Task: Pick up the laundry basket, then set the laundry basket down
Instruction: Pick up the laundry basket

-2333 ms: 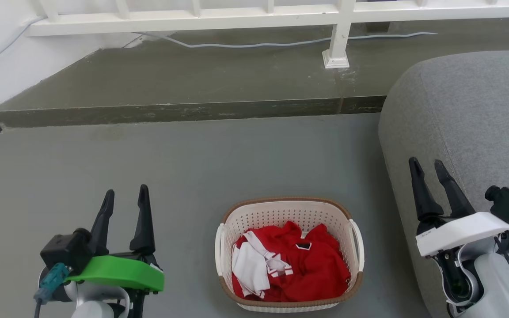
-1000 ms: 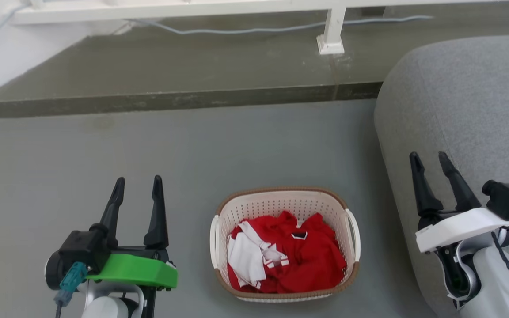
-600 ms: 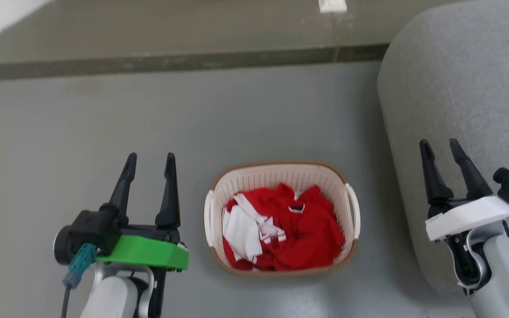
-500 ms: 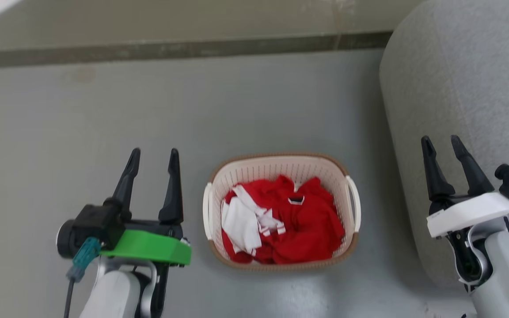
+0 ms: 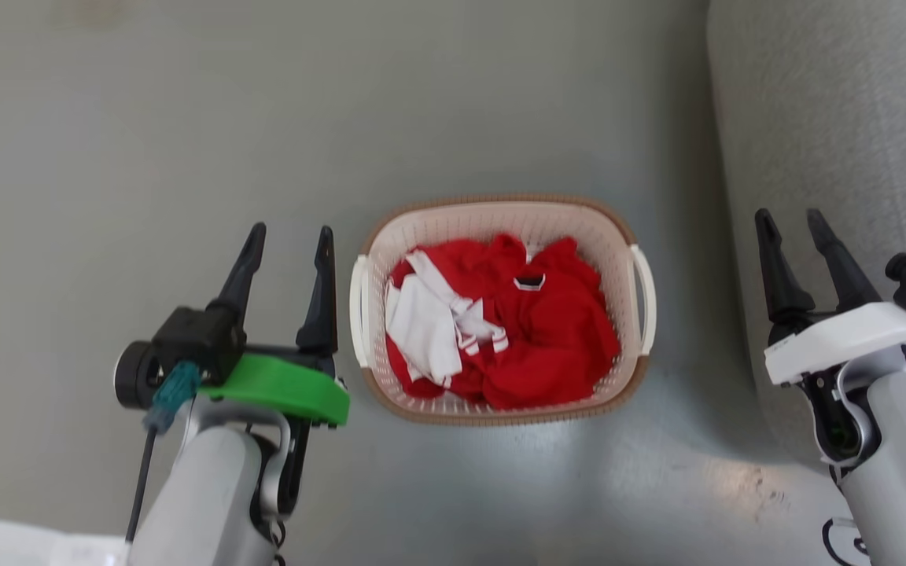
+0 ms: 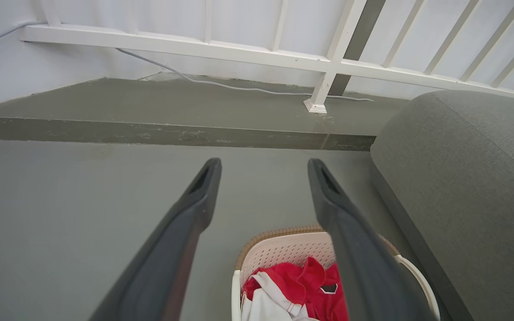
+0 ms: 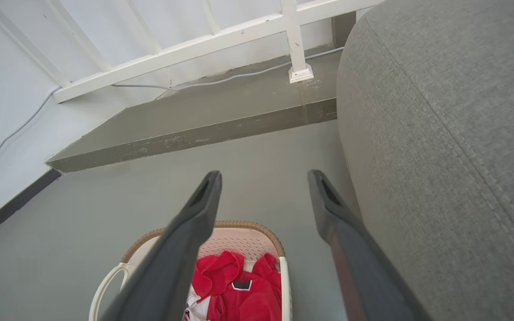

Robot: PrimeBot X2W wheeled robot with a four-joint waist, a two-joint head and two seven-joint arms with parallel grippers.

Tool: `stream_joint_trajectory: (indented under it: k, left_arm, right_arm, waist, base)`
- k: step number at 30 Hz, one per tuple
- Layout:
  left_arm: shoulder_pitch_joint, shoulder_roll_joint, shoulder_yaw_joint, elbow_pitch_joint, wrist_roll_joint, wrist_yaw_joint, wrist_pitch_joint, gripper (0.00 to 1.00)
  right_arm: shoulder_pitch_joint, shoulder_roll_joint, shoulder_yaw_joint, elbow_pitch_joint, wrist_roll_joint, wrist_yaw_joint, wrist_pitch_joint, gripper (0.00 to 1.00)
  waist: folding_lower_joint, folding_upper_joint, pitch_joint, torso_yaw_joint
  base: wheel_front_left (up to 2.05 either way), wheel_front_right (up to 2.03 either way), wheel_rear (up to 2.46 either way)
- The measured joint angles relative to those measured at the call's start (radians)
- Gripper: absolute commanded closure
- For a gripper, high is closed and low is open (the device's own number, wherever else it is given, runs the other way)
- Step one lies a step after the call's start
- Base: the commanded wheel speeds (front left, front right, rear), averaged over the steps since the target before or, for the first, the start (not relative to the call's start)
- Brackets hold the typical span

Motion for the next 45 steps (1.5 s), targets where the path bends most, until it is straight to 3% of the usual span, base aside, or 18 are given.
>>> stream_joint_trajectory:
  k: [14,45]
  left_arm:
    - [-0.187,-0.002,-0.079,0.257,-0.064,0.002,0.000,0.00]
    - [-0.520,-0.007,-0.242,0.666,-0.260,-0.051,0.058,0.00]
  right_arm:
    - [-0.129,-0.028,0.092,0.191,0.048,0.000,0.000,0.00]
    - [-0.413,-0.008,0.359,0.404,0.128,0.000,0.040,0.00]
  waist:
    - [0.0000,0.0000,0.198,0.005]
    - [0.0000,0.0000,0.503,-0.027]
  base:
    - [0.00,0.00,0.00]
    - [0.00,0.00,0.00]
